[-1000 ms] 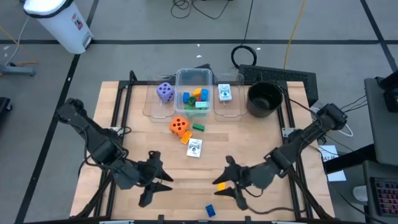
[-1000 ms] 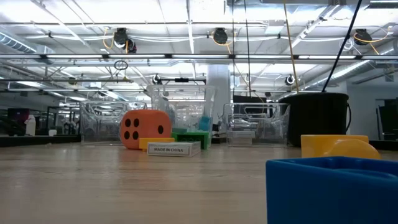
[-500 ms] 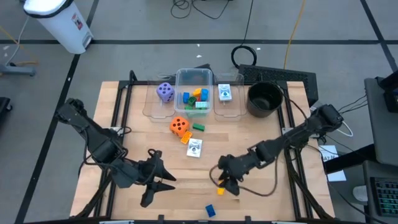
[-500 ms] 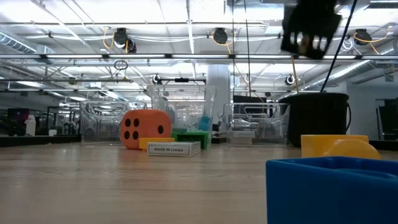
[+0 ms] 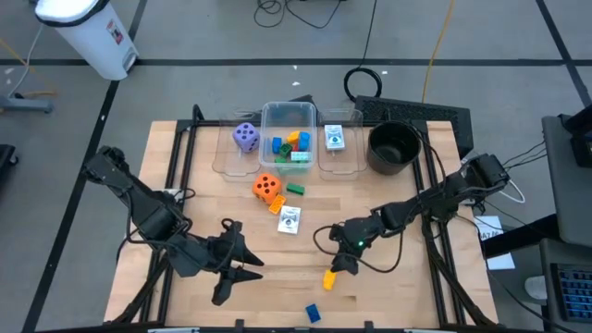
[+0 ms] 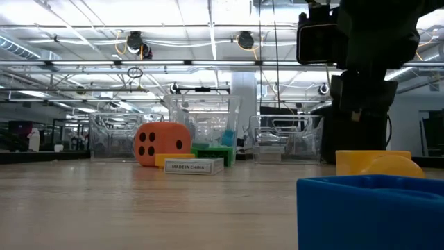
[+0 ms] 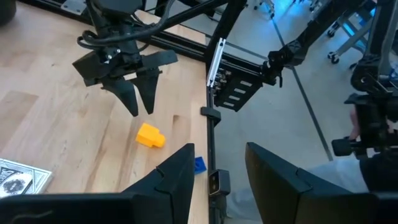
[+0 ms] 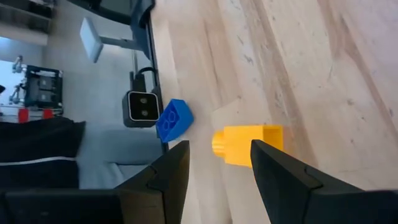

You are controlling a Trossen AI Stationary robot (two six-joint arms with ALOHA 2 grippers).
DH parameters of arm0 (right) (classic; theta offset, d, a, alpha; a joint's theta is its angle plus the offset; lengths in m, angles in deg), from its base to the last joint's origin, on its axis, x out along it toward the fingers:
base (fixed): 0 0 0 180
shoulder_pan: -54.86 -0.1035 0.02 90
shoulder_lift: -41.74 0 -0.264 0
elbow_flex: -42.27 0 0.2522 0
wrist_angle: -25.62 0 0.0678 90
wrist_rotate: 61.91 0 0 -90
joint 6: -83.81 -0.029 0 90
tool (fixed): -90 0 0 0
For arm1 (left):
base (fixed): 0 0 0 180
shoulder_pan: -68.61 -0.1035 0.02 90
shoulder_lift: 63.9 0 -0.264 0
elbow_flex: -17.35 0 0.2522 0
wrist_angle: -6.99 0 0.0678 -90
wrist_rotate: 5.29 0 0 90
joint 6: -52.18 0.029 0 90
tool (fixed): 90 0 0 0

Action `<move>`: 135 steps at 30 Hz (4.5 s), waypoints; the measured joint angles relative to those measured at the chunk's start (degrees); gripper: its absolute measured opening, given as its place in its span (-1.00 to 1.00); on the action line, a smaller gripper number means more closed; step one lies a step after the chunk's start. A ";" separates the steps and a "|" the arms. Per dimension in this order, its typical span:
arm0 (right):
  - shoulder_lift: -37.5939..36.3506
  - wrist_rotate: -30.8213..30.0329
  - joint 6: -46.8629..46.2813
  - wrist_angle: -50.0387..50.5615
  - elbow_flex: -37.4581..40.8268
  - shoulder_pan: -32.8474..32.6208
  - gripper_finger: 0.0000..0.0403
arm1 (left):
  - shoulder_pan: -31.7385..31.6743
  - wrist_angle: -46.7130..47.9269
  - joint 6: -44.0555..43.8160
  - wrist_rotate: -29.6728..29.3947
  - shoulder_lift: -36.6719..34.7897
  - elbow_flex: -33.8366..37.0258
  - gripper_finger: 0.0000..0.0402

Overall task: Pick & Place Toys
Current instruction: Put the yellow one stud game piece into the middle transparent bin

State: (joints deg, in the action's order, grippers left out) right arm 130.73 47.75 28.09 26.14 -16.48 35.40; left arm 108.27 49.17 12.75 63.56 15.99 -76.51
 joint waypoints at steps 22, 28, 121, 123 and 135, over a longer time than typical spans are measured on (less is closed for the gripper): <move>9.73 1.84 -2.15 -10.60 0.47 -0.55 -0.18 | -1.84 0.05 3.01 -2.91 0.00 0.00 -0.37; 11.29 2.93 -2.17 -10.82 0.47 -2.19 -0.18 | -1.84 0.03 2.94 -2.89 0.00 0.00 -0.37; -7.74 -16.85 -2.62 -49.97 0.47 8.31 -1.00 | -17.85 -14.96 42.04 -7.28 4.90 -0.04 0.28; -7.74 -17.06 -3.23 -50.04 0.47 8.30 -1.00 | -18.03 -15.02 42.28 -7.48 4.88 -0.04 0.28; -7.74 -18.34 -4.97 -50.40 0.47 8.26 -1.00 | -18.84 -14.59 44.72 -7.45 4.87 -0.04 0.15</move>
State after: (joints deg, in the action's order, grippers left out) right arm 123.00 29.41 23.12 -24.26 -16.00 43.66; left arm 89.43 34.57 57.47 56.11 20.87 -76.55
